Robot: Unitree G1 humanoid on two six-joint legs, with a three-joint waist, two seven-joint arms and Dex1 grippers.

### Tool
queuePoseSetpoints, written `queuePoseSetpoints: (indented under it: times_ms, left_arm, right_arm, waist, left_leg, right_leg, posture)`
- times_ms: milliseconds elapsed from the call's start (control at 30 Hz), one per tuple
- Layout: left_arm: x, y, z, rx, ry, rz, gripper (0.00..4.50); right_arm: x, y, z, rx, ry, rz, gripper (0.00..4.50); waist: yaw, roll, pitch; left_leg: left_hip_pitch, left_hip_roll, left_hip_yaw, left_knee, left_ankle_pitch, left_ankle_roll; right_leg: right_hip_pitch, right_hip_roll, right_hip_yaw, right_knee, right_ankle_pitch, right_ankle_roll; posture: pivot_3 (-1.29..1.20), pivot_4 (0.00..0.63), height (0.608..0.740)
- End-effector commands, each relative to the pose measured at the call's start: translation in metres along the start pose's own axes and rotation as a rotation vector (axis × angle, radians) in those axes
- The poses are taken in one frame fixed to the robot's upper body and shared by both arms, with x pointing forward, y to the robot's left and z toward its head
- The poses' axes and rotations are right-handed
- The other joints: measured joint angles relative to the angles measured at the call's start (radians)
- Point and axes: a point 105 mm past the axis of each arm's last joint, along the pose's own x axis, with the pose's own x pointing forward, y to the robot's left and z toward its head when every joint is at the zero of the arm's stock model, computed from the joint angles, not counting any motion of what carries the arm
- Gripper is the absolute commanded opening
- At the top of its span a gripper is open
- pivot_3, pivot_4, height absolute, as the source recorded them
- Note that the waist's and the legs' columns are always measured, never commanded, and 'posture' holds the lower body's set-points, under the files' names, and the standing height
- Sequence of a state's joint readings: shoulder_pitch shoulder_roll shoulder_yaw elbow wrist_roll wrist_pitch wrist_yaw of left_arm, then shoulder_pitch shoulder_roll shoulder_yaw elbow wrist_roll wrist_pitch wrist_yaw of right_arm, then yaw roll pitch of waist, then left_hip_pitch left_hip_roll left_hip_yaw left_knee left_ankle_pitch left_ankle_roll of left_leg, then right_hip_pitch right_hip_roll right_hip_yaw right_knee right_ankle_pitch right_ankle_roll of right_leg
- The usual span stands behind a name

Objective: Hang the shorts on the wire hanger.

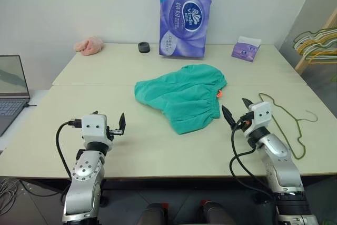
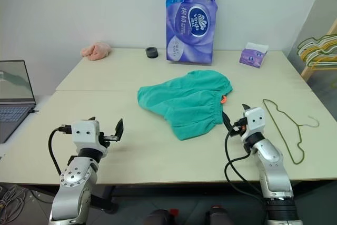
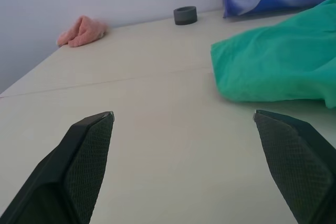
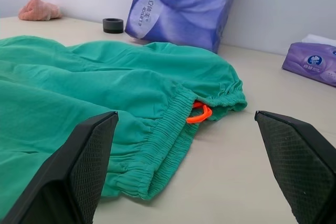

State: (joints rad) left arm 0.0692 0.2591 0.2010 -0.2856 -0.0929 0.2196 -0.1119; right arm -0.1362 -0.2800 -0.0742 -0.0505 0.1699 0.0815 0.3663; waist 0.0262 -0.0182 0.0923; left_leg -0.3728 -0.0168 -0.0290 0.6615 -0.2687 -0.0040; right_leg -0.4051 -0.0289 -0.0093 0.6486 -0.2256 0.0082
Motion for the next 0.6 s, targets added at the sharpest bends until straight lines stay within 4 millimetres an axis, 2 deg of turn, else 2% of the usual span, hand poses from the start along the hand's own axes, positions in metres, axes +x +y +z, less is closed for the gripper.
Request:
queuePoseSetpoints:
  times_ms: [33,400,600]
  left_arm:
    - [-0.003,-0.001,0.016,0.02,-0.055,-0.01,4.5]
    - [-0.003,-0.006,0.02,0.022,-0.063,-0.051,4.5]
    - [-0.002,-0.002,0.02,0.035,-0.069,-0.055,4.5]
  right_arm:
    - [0.003,0.002,0.015,-0.023,-0.059,0.011,4.46]
    - [0.002,0.011,0.02,-0.064,-0.075,0.084,4.46]
    - [0.004,0.02,0.027,-0.116,-0.093,0.17,4.46]
  waist:
    - [-0.001,0.0,0.0]
    - [-0.001,0.0,0.0]
    - [-0.002,0.0,0.0]
  left_leg:
    - [0.0,0.0,0.0,0.0,0.0,0.0]
    - [0.002,0.001,0.003,0.0,-0.001,0.002]
    - [0.002,0.003,0.004,0.0,-0.002,0.002]
  right_leg:
    - [0.0,0.0,0.0,0.0,0.0,0.0]
    - [0.0,0.001,0.001,0.0,0.0,0.0]
    - [0.0,0.003,0.001,0.0,0.0,0.0]
  posture:
    - [0.06,0.061,0.74]
    - [0.05,0.061,0.74]
    - [0.03,0.059,0.74]
